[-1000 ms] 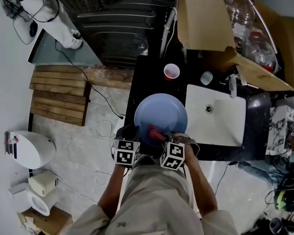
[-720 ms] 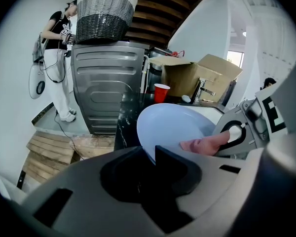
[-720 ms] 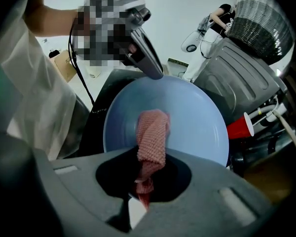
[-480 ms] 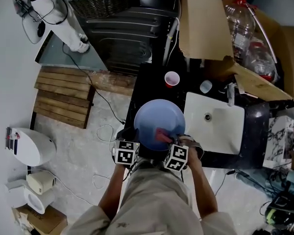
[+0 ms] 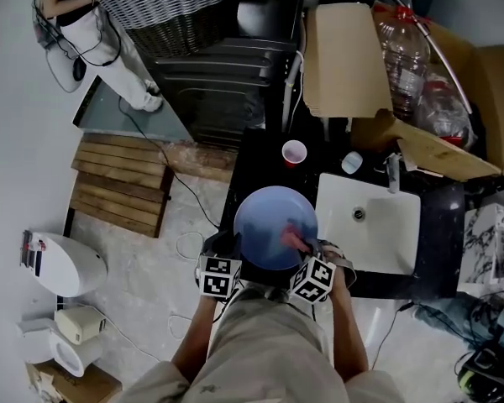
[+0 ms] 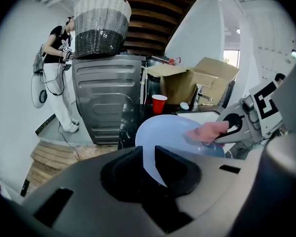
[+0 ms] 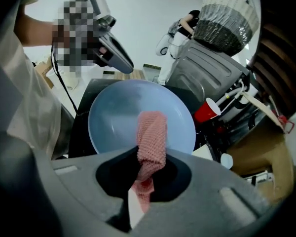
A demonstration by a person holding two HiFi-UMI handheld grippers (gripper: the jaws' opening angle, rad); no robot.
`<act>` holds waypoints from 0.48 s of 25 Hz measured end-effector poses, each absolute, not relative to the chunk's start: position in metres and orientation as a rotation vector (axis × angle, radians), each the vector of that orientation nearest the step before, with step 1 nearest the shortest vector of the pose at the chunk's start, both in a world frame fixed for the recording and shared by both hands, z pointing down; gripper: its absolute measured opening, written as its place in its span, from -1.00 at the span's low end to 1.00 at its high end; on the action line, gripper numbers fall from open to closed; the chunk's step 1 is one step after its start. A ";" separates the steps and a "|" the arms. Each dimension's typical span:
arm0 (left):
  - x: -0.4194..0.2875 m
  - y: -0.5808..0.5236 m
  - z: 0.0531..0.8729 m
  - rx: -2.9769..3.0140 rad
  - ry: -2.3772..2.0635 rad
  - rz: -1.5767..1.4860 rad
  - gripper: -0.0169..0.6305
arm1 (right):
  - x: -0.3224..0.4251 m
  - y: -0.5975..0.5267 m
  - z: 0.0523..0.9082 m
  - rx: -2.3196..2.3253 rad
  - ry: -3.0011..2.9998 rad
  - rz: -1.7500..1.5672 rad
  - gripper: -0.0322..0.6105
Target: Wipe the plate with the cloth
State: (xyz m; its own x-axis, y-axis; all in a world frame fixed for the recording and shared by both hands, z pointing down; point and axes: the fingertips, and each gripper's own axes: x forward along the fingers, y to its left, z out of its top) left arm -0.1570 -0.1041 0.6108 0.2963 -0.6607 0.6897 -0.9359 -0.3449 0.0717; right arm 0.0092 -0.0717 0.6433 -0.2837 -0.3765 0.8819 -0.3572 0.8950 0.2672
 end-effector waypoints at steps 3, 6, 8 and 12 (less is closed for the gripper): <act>-0.145 -0.107 0.594 2.164 -1.415 0.746 -0.72 | 0.009 -0.082 0.630 0.657 -1.947 -0.003 -0.79; -0.132 -0.109 0.580 2.224 -1.398 0.718 -0.74 | 0.010 -0.092 0.615 0.761 -1.993 0.001 -0.79; -0.125 -0.112 0.571 2.258 -1.389 0.702 -0.74 | 0.012 -0.099 0.604 0.821 -2.021 0.000 -0.79; -0.114 -0.120 0.555 2.325 -1.383 0.664 -0.78 | 0.013 -0.109 0.582 0.920 -2.076 0.004 -0.79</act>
